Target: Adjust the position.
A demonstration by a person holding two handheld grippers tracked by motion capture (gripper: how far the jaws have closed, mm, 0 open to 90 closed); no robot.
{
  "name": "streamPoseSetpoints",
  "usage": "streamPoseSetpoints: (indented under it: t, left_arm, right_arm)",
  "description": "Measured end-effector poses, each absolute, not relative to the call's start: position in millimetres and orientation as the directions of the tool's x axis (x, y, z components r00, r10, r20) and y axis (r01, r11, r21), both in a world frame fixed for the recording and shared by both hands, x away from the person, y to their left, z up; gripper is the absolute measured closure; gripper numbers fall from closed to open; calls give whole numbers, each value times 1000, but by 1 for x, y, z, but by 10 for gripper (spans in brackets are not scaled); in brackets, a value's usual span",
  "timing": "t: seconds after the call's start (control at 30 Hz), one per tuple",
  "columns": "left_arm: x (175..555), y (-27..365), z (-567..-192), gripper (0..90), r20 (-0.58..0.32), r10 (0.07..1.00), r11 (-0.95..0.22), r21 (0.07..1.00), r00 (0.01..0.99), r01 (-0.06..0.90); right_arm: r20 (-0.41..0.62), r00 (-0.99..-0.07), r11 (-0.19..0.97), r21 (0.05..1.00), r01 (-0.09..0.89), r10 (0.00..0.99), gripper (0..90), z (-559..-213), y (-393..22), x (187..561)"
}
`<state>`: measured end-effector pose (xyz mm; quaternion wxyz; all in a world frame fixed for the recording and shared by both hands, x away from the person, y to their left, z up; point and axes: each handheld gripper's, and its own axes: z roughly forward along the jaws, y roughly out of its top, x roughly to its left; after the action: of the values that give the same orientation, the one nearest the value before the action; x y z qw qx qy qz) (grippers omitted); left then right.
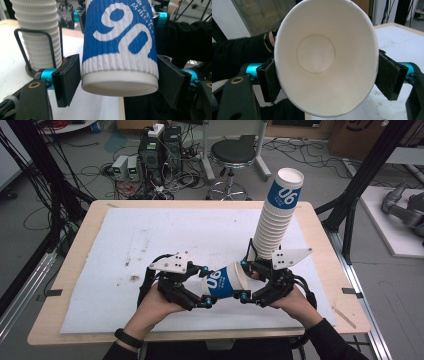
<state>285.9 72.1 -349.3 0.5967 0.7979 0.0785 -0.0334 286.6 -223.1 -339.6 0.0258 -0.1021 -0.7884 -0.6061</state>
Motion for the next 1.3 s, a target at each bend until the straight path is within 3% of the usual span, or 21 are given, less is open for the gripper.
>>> streamPoseSetpoints:
  t: [0.2, 0.63, 0.87, 1.3]
  left_arm:
    - [282, 69, -345, 206, -79, 96, -436, 893, 992, 113]
    - [273, 37, -360, 203, 4, 87, -641, 765, 996, 53]
    - [273, 34, -364, 291, 6, 69, -661, 749, 998, 41]
    - [275, 42, -360, 302, 38, 55, -544, 839, 998, -2]
  right_arm:
    - [127, -981, 325, 931, 168, 145, 199, -342, -220, 286]
    - [57, -991, 512, 852, 111, 120, 199, -343, -208, 280]
    - [55, -993, 545, 832, 105, 107, 199, -345, -206, 279]
    - [36, -993, 453, 888, 84, 113, 164, -339, -210, 278]
